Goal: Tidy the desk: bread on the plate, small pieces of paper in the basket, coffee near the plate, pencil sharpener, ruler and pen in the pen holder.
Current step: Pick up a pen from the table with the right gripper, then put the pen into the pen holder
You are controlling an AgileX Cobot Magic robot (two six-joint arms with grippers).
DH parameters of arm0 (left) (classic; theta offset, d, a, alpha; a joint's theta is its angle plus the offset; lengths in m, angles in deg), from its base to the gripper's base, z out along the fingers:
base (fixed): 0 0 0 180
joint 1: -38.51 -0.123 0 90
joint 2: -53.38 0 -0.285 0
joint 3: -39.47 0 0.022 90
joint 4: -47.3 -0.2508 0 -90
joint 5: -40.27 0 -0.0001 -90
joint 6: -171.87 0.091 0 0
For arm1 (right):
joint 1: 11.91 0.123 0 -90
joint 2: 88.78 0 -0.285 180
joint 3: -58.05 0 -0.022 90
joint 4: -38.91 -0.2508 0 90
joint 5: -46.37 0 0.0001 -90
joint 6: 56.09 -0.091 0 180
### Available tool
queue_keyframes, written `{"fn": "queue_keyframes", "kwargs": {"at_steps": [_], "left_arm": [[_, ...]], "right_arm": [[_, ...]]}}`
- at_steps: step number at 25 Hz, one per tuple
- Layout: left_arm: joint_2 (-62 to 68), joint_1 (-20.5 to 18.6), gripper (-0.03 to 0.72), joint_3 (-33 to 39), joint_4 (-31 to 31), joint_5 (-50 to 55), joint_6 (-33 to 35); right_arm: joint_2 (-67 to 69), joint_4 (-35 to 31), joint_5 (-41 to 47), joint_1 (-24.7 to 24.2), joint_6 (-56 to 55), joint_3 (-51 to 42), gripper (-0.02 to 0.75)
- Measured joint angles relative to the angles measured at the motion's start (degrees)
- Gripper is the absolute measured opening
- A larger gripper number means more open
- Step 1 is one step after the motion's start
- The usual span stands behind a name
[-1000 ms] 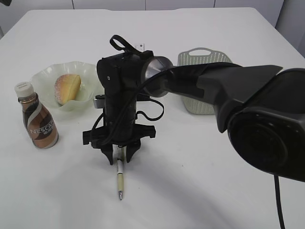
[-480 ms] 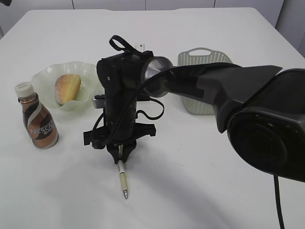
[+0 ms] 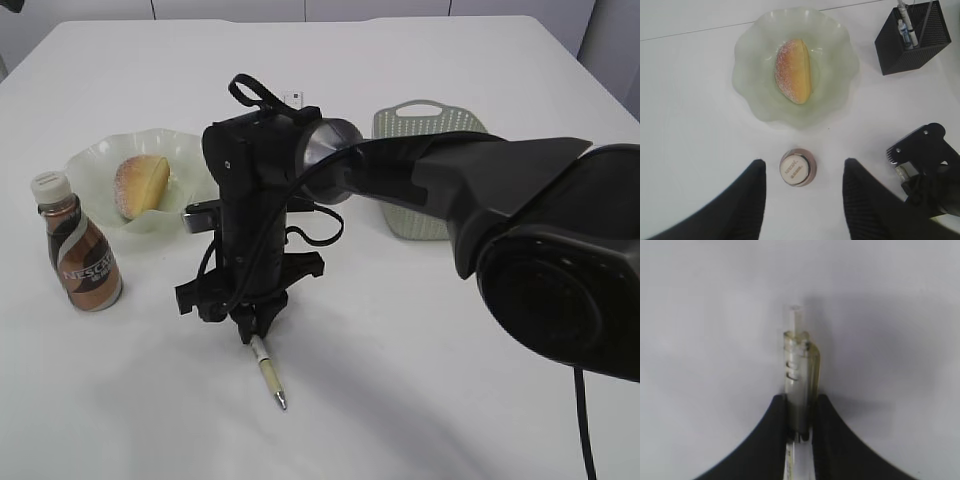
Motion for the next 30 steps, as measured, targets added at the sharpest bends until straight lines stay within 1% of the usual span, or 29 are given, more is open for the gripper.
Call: {"fn": "queue_keyframes", "kwargs": {"at_steps": [7,12,15,18,21,24,27,30], "left_arm": [[0.00,0.00,0.370,0.00,0.00,0.00,0.00],[0.00,0.00,0.370,0.00,0.00,0.00,0.00],[0.00,0.00,0.370,0.00,0.00,0.00,0.00],[0.00,0.00,0.370,0.00,0.00,0.00,0.00],[0.00,0.00,0.370,0.00,0.00,0.00,0.00],[0.00,0.00,0.370,0.00,0.00,0.00,0.00],[0.00,0.00,0.370,0.00,0.00,0.00,0.00],[0.00,0.00,0.370,0.00,0.00,0.00,0.00]], "right_arm": [[-3.02,3.24,0.00,0.00,5.77,0.00,0.076],[-6.55,3.77,0.00,0.00,8.08,-0.47,0.076],[-9.14,4.27,0.10,0.00,8.48,-2.14,0.076],[-12.63,4.88,-1.95,0.00,9.77,-6.45,0.076],[-17.66,4.92,-8.37,0.00,10.61,-14.05,0.076],[-24.22,5.27,-17.94,0.00,10.89,-25.39,0.076],[-32.88,6.49,-30.49,0.00,10.98,-39.42,0.076],[-42.32,7.38,-45.01,0.00,10.98,-54.14,0.076]]}}
